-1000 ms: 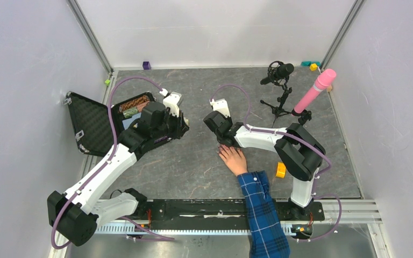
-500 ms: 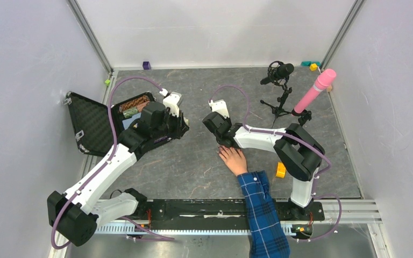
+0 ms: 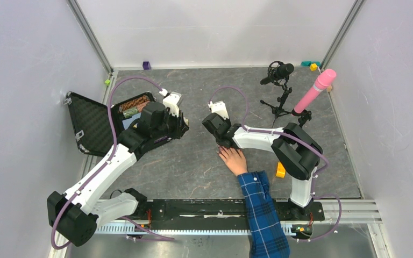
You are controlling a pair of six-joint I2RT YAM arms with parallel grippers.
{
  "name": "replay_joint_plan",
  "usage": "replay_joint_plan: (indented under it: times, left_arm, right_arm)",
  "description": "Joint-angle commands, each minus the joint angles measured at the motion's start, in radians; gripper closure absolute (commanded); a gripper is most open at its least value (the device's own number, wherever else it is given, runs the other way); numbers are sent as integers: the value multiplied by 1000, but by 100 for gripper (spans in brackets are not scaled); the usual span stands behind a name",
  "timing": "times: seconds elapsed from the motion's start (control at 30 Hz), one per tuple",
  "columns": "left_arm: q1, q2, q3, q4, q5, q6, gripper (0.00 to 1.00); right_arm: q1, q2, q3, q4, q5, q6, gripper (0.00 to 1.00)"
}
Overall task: Paint the nails
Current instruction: Paint the nail polish on the nail.
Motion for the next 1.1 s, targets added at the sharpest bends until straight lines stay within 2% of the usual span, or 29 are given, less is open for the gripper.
replay_joint_plan:
  times: [0.0,1.07]
  left_arm:
    - [6,-30,8,31,-30,-1,97]
    - [7,-28,8,26,-44,3,97]
  right_arm:
    - [5,13,37,15,20,3,100]
    - [5,57,87,12,59,-5,100]
